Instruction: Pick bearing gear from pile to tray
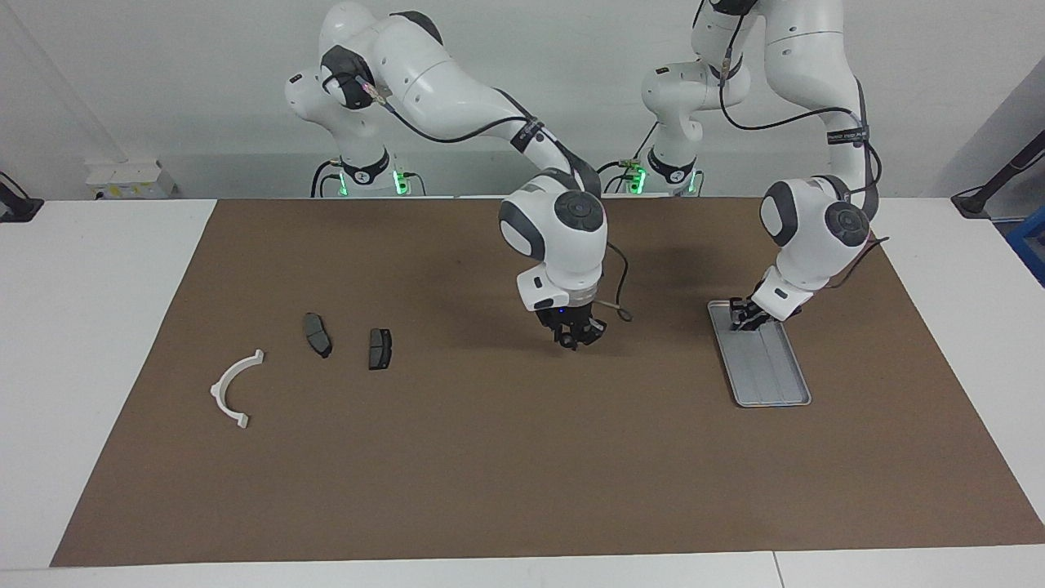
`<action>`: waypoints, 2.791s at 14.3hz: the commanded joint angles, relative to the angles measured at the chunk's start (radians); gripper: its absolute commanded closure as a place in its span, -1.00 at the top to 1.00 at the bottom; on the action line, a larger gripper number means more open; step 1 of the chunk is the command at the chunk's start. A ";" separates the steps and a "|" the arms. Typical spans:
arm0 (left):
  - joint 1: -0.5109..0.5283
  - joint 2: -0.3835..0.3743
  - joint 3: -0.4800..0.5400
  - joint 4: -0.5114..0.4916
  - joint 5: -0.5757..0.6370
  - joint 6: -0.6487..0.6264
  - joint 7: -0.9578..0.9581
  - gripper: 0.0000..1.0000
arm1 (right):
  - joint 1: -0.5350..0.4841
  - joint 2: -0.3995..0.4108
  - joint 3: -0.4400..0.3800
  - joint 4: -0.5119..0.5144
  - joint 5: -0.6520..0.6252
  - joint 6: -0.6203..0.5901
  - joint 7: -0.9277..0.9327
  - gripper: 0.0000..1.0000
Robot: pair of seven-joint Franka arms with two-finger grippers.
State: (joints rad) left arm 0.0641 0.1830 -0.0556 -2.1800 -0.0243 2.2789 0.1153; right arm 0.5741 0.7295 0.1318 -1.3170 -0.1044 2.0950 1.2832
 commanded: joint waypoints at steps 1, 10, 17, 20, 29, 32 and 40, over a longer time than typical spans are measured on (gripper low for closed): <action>-0.015 -0.017 0.007 0.018 -0.014 -0.044 -0.016 1.00 | -0.010 0.014 -0.001 -0.005 -0.020 0.049 0.013 -1.00; -0.177 -0.034 0.005 0.127 -0.016 -0.157 -0.337 1.00 | -0.020 0.010 0.000 -0.037 -0.031 0.056 0.013 0.99; -0.277 -0.025 0.005 0.126 -0.016 -0.090 -0.502 1.00 | -0.124 -0.025 0.002 0.050 -0.014 -0.091 -0.099 1.00; -0.349 0.007 0.007 0.159 -0.011 -0.082 -0.601 1.00 | -0.199 -0.080 0.002 0.050 0.044 -0.139 -0.264 1.00; -0.584 0.262 0.011 0.440 0.006 -0.039 -1.015 1.00 | -0.384 -0.156 0.002 0.032 0.068 -0.263 -0.729 1.00; -0.610 0.268 0.013 0.431 0.029 -0.033 -1.074 1.00 | -0.424 -0.162 0.000 0.027 0.066 -0.262 -0.768 1.00; -0.626 0.394 0.036 0.646 0.070 -0.193 -1.131 1.00 | -0.490 -0.366 -0.083 -0.171 0.065 -0.211 -1.289 1.00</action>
State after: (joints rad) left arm -0.5403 0.5303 -0.0406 -1.6303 0.0216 2.1331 -0.9837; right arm 0.0933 0.4739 0.0719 -1.3557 -0.0548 1.8470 0.0998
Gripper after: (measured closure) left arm 0.000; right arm 0.000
